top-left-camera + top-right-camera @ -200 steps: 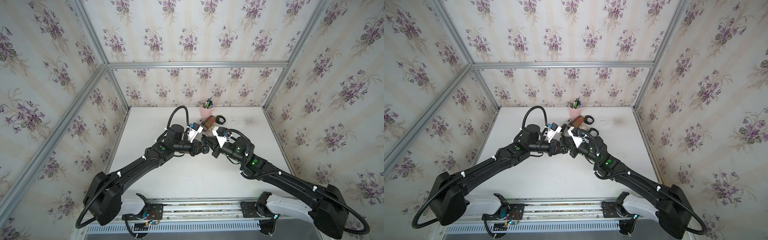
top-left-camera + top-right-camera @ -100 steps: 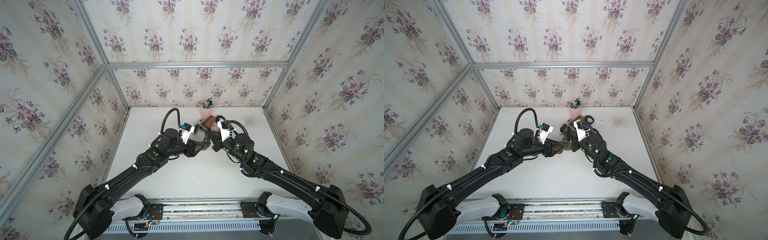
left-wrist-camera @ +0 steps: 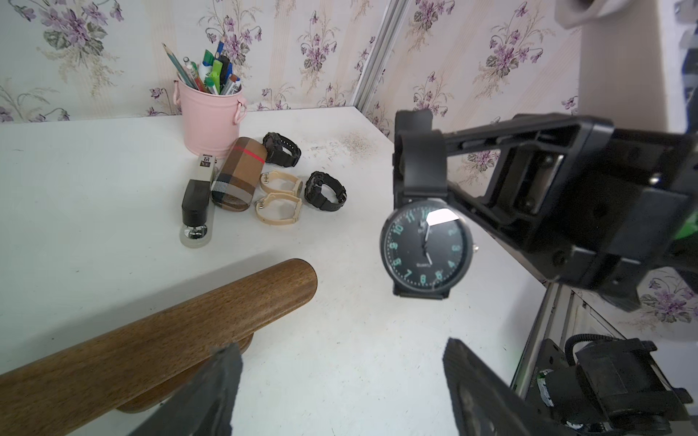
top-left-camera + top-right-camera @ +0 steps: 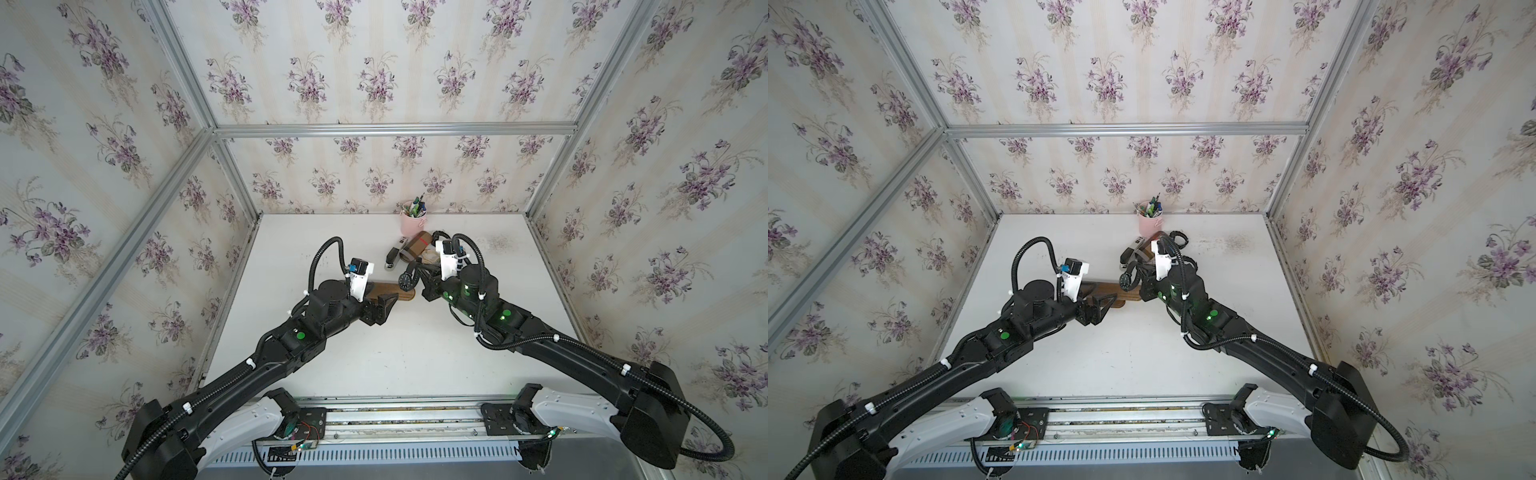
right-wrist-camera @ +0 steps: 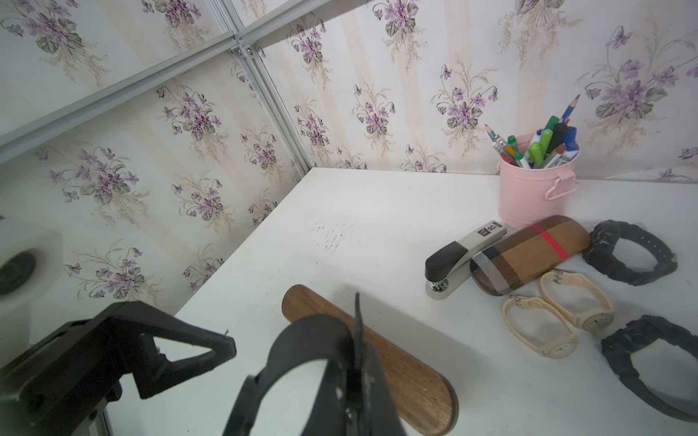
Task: Place watch on stand
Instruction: Pick up the watch at the center of the board.
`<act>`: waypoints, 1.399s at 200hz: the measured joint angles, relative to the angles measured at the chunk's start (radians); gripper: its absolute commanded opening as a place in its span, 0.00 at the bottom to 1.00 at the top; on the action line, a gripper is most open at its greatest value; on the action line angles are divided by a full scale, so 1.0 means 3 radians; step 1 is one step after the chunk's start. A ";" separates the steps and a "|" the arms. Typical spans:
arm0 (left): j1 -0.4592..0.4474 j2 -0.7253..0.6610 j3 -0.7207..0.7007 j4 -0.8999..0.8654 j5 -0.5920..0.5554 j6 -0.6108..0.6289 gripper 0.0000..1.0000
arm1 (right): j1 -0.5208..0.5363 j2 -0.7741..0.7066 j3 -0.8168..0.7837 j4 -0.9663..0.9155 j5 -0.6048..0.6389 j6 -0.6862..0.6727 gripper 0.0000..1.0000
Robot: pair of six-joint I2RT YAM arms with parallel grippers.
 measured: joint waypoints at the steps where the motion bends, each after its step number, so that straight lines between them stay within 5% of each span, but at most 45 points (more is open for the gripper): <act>1: 0.0000 0.0000 -0.0001 0.0006 0.0000 0.0000 0.91 | 0.0000 0.0000 -0.0001 0.0000 -0.0003 0.0000 0.00; 105: -0.0114 0.0390 0.0308 0.0118 0.0403 -0.0174 0.91 | 0.0135 -0.0025 -0.0130 0.0231 -0.0107 -0.0033 0.00; 280: -0.0137 0.0549 0.0415 -0.0036 0.0460 -0.0196 0.60 | 0.0205 0.0022 -0.0113 0.0266 -0.0020 -0.0193 0.00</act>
